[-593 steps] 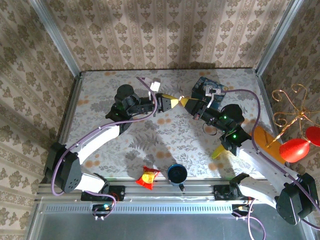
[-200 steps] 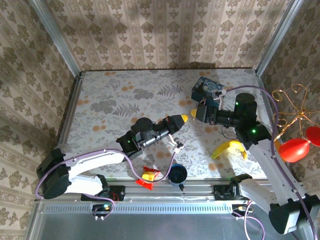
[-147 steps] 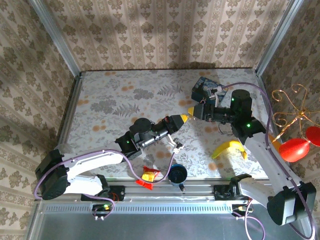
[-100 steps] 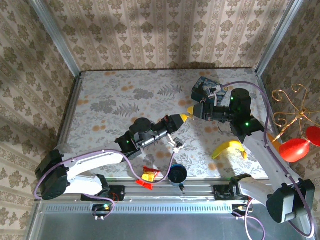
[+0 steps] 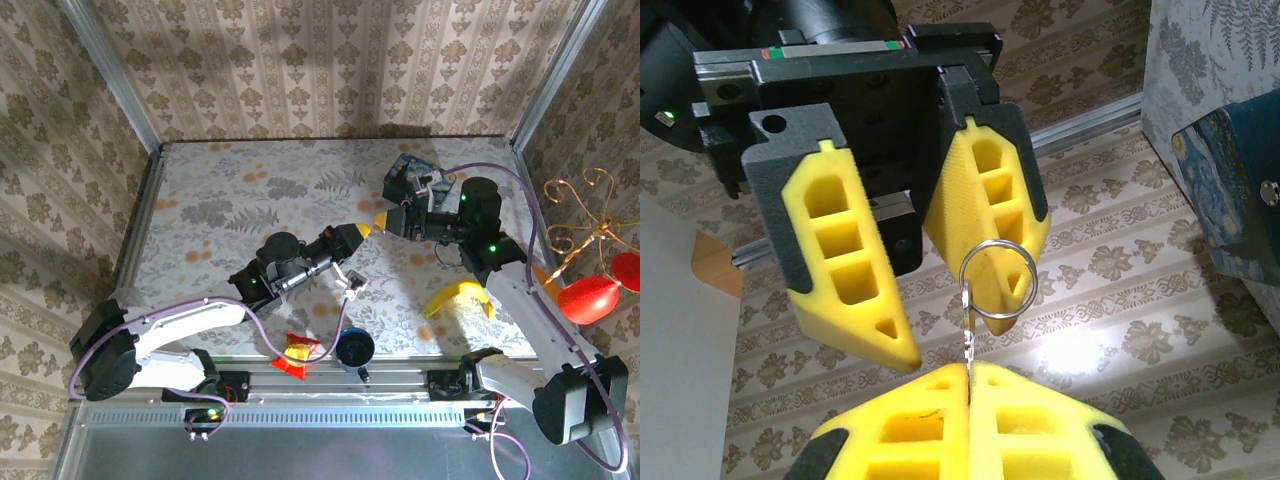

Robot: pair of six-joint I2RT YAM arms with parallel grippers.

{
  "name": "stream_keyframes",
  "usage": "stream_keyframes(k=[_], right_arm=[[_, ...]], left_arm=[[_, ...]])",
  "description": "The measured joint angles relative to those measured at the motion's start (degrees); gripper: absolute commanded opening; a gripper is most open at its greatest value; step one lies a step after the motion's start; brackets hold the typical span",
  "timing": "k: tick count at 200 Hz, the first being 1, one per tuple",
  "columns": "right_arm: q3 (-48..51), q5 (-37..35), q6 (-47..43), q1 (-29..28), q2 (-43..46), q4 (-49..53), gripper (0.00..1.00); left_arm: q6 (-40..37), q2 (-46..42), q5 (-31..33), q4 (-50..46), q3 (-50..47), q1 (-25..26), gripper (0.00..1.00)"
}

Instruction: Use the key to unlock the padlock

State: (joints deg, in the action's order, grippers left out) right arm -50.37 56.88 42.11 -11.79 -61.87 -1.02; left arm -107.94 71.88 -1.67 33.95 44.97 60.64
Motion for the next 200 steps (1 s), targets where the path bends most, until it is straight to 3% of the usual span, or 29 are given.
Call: stream_keyframes(k=[65, 99, 144, 150, 165, 200], right_arm=[[0.4, 0.2, 0.6, -0.7, -1.0, -1.5, 0.18], [0.4, 0.2, 0.7, -0.7, -1.0, -2.3, 0.00], [0.4, 0.0, 1.6, -0.7, -0.8, -3.1, 0.00], [0.4, -0.1, 1.7, -0.7, -0.8, -3.1, 0.00], [0.5, -0.4, 1.9, -0.8, -0.5, -3.2, 0.00], [0.6, -3.1, 2.6, -0.9, 0.4, -3.5, 0.00]], left_arm=[[0.4, 0.0, 0.3, 0.4, 0.0, -0.4, 0.00], [0.5, 0.0, 0.9, 0.3, 0.0, -0.7, 0.00], [1.5, 0.0, 1.0, 0.2, 0.0, -0.9, 0.00], [1.7, 0.0, 1.0, 0.2, 0.0, -0.9, 0.08], [2.2, -0.1, 1.0, 0.1, 0.0, -0.9, 0.40], [7.7, -2.7, 0.4, -1.8, -0.7, -0.9, 0.60]])
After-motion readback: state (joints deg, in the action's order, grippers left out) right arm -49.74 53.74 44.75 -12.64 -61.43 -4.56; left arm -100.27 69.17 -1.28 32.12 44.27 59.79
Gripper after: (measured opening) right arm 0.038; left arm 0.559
